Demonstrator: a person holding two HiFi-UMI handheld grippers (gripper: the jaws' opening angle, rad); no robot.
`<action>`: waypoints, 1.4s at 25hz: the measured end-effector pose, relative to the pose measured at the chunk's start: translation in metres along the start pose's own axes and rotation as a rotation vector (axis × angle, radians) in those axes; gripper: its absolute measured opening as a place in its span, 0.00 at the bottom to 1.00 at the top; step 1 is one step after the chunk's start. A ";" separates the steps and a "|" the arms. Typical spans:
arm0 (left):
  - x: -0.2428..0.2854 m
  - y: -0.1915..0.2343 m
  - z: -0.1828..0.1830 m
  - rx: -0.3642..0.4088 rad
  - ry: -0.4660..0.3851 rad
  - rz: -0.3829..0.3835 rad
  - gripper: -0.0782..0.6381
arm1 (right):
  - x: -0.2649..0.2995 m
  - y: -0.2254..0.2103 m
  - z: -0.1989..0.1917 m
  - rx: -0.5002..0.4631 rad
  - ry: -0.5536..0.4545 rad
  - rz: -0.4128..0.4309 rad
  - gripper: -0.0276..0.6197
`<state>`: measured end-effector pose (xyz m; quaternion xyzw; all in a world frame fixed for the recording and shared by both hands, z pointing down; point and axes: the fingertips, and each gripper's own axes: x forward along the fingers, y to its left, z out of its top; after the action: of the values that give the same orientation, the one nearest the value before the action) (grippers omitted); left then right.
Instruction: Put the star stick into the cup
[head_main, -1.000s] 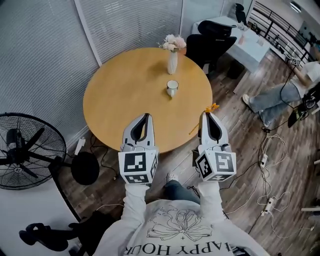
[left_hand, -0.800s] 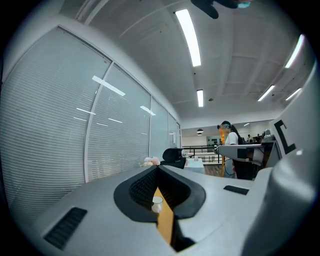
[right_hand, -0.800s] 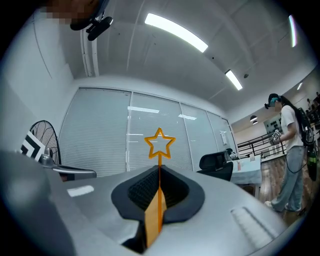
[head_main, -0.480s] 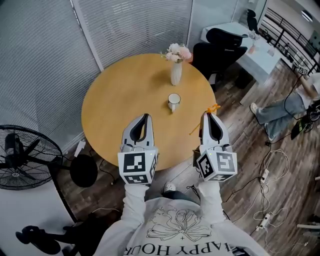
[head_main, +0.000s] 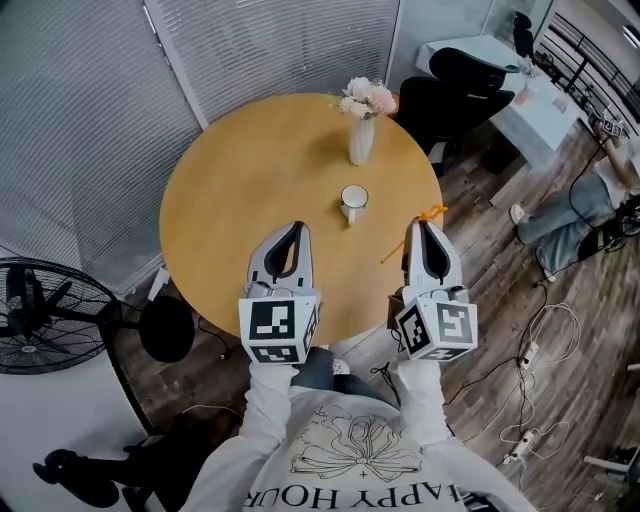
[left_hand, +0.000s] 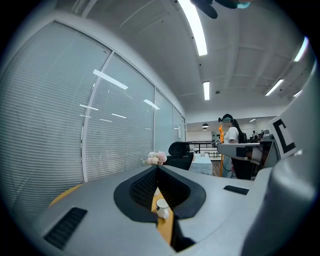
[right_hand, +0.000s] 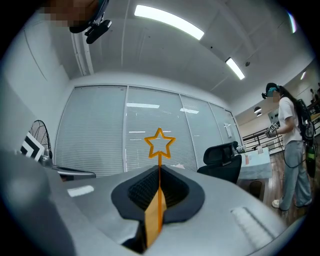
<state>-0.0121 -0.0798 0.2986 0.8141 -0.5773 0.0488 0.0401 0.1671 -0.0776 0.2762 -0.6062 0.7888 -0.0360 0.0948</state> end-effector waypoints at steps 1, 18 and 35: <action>0.005 0.003 -0.001 -0.001 0.003 0.000 0.12 | 0.005 0.000 -0.002 0.000 0.003 0.000 0.06; 0.102 0.052 -0.019 -0.031 0.070 -0.048 0.12 | 0.106 -0.009 -0.032 -0.015 0.032 -0.021 0.07; 0.180 0.074 -0.075 -0.078 0.183 -0.097 0.12 | 0.177 -0.032 -0.089 -0.006 0.112 -0.049 0.06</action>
<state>-0.0251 -0.2631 0.3966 0.8310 -0.5327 0.0984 0.1264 0.1364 -0.2612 0.3500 -0.6228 0.7778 -0.0696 0.0477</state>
